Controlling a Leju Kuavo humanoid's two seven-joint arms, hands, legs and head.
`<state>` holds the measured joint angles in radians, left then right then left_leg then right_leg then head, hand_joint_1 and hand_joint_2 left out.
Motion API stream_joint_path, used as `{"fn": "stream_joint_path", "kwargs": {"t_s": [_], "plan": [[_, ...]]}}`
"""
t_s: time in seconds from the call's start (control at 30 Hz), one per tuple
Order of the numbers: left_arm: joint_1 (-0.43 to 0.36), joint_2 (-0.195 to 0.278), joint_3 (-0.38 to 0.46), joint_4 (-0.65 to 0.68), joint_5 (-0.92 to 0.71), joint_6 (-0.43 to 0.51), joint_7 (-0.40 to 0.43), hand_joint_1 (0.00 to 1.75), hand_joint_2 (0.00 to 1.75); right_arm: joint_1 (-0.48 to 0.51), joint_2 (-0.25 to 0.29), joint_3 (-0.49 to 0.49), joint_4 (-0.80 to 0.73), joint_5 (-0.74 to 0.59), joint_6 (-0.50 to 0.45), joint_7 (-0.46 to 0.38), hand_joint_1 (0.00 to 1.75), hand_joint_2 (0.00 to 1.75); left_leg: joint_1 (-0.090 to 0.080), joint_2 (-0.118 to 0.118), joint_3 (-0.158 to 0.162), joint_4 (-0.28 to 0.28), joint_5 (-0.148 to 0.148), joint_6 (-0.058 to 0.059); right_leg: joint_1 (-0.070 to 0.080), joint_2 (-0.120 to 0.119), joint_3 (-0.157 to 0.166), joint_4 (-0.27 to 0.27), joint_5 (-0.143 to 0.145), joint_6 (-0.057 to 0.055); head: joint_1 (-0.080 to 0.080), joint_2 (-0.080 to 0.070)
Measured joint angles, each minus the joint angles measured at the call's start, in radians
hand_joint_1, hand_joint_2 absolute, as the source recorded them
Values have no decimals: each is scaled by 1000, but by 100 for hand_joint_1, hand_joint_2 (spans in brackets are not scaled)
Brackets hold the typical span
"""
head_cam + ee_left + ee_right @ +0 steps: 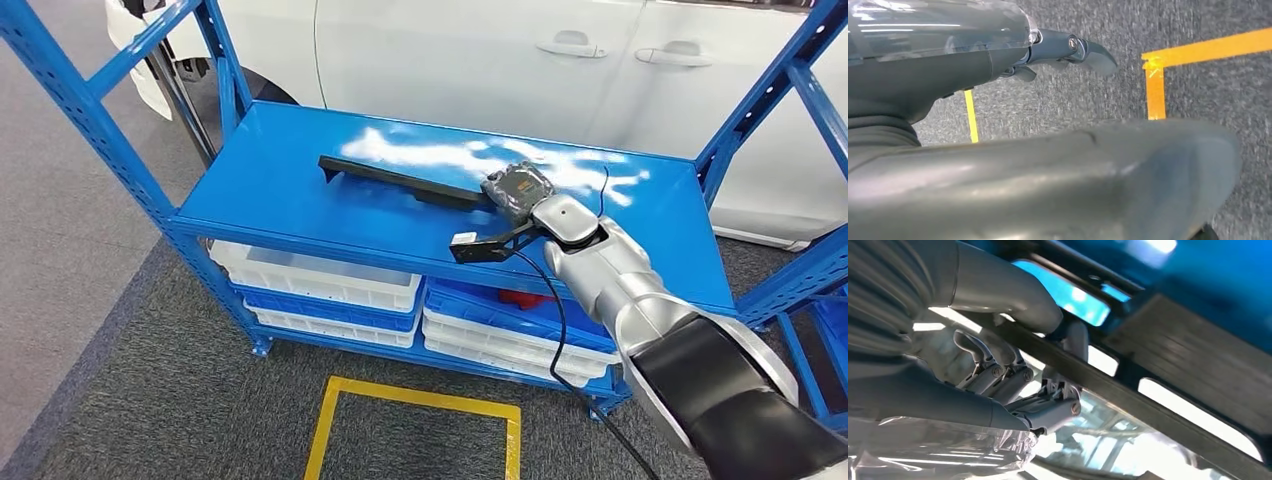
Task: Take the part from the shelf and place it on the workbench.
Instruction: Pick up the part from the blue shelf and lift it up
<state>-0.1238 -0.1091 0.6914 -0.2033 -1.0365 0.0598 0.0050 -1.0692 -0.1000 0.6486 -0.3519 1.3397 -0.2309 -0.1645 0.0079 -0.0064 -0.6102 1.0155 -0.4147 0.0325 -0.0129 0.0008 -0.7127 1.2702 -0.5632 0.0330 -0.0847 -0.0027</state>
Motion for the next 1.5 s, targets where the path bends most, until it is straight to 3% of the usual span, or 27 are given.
{"fn": "stream_joint_path", "kwargs": {"t_s": [0.03,0.07,0.13,0.2,0.3,0.37,0.4,0.47,0.53,0.57,0.6,0.63,0.7,0.8,0.87,0.93,1.0,1.03,1.07,1.1,1.17,1.23,1.33,1.4,1.5], "plan": [[1,0,2,0,-1,0,0,0,0,4,1,-12,-4,-44,-4,-31,174,175,0,0,0,1,0,1,0,0,-11,21,2,0,0,0],[2,0,4,0,-3,0,-1,0,0,6,2,-29,-11,-94,-6,-68,174,175,-1,-1,0,1,0,1,0,0,-4,5,21,-1,0,0],[3,0,8,0,-8,1,-1,0,0,7,2,-72,-43,-197,4,-149,174,175,-1,-1,0,3,-1,-2,0,0,55,-119,87,-7,0,0],[2,-1,11,0,-12,2,-2,0,0,10,2,-108,-92,-285,35,-210,175,175,-4,-1,-4,6,-1,-9,5,-1,103,-227,124,-15,0,0],[2,-1,17,0,-18,6,-5,0,0,25,1,-142,-211,-438,111,-254,175,175,-6,-1,-10,5,1,-25,9,0,108,-250,128,-27,0,0],[4,-1,23,0,-20,9,-9,0,0,33,-1,-155,-303,-549,161,-273,175,175,-5,-1,-19,26,-16,-36,4,-2,110,-257,132,-39,0,0],[5,-1,26,0,-20,11,-11,0,0,35,-5,-160,-346,-604,185,-280,175,175,-5,0,-35,62,-39,-40,2,-3,111,-259,133,-44,0,0],[6,-1,34,0,-20,16,-15,0,0,41,-16,-164,-433,-721,236,-291,175,175,-2,0,-93,191,-102,-47,4,-6,112,-260,132,-51,0,0],[9,-2,42,0,-20,20,-17,0,0,56,-27,-166,-514,-816,278,-298,175,175,1,0,-140,289,-127,-50,7,-7,113,-258,129,-53,0,0],[11,-2,44,0,-20,22,-18,0,0,64,-31,-167,-548,-850,294,-300,175,175,2,0,-140,286,-113,-51,7,-6,115,-257,128,-53,0,0],[11,-2,46,0,-20,23,-19,0,0,74,-35,-167,-581,-882,309,-302,175,175,3,0,-120,241,-82,-50,7,-5,117,-255,125,-52,0,0],[12,-2,49,0,-21,24,-19,0,0,83,-39,-168,-611,-910,323,-304,175,175,4,0,-89,173,-46,-49,7,-5,118,-252,121,-50,0,0],[11,-2,56,0,-21,25,-21,0,0,101,-49,-169,-669,-969,353,-310,175,175,2,-1,-33,56,-7,-42,10,-3,117,-245,114,-41,0,0],[14,-2,65,0,-20,27,-21,0,0,133,-57,-172,-733,-1060,403,-317,175,175,-1,-3,-18,20,-8,-27,11,-2,113,-243,112,-26,0,0],[16,-2,69,0,-20,33,-22,0,87,162,-57,-178,-772,-1125,435,-322,175,175,0,-3,-14,12,-5,-15,8,-2,109,-229,99,-16,0,0],[17,-3,75,0,-18,40,-27,0,175,205,-57,-188,-820,-1210,470,-334,175,175,2,-3,-10,6,-3,-5,6,-1,74,-150,53,-8,0,0],[21,-3,84,0,-15,48,-36,0,175,284,-57,-195,-883,-1313,507,-355,175,175,1,-3,-8,6,-5,0,6,-1,14,-29,2,-4,0,0],[25,-3,88,0,-13,52,-39,0,175,331,-57,-196,-914,-1353,519,-364,175,175,1,-3,-6,6,-7,1,5,-1,-6,9,-5,-3,0,0],[30,-3,92,0,-11,55,-42,0,175,377,-56,-196,-944,-1385,528,-373,175,175,1,-4,-4,6,-9,2,4,-1,-13,14,5,-3,0,0],[34,-3,95,0,-9,57,-45,0,175,417,-56,-196,-971,-1405,532,-380,175,175,1,-4,-3,7,-10,1,4,-1,-1,-17,31,-5,0,0],[39,-4,100,0,-8,61,-49,0,175,485,-57,-194,-1023,-1429,534,-393,175,175,-1,-5,-1,8,-14,-4,5,-2,56,-145,94,-12,0,0],[42,-7,106,0,-8,64,-52,0,175,546,-57,-186,-1070,-1441,529,-405,175,175,-3,-4,1,9,-18,-12,11,-3,97,-233,123,-21,0,0],[43,-10,114,0,-8,73,-61,0,175,641,-61,-164,-1127,-1442,521,-420,175,175,-2,-2,4,9,-23,-27,15,-1,106,-250,123,-34,0,0],[44,-10,117,0,-7,84,-72,0,175,704,-68,-145,-1161,-1434,514,-426,175,175,-1,-2,-5,41,-50,-37,11,-3,114,-259,125,-46,0,0],[46,-10,122,0,-10,108,-85,0,175,773,-80,-113,-1199,-1419,503,-417,175,175,1,-1,-80,217,-143,-47,11,-5,119,-261,124,-57,0,0]]}}
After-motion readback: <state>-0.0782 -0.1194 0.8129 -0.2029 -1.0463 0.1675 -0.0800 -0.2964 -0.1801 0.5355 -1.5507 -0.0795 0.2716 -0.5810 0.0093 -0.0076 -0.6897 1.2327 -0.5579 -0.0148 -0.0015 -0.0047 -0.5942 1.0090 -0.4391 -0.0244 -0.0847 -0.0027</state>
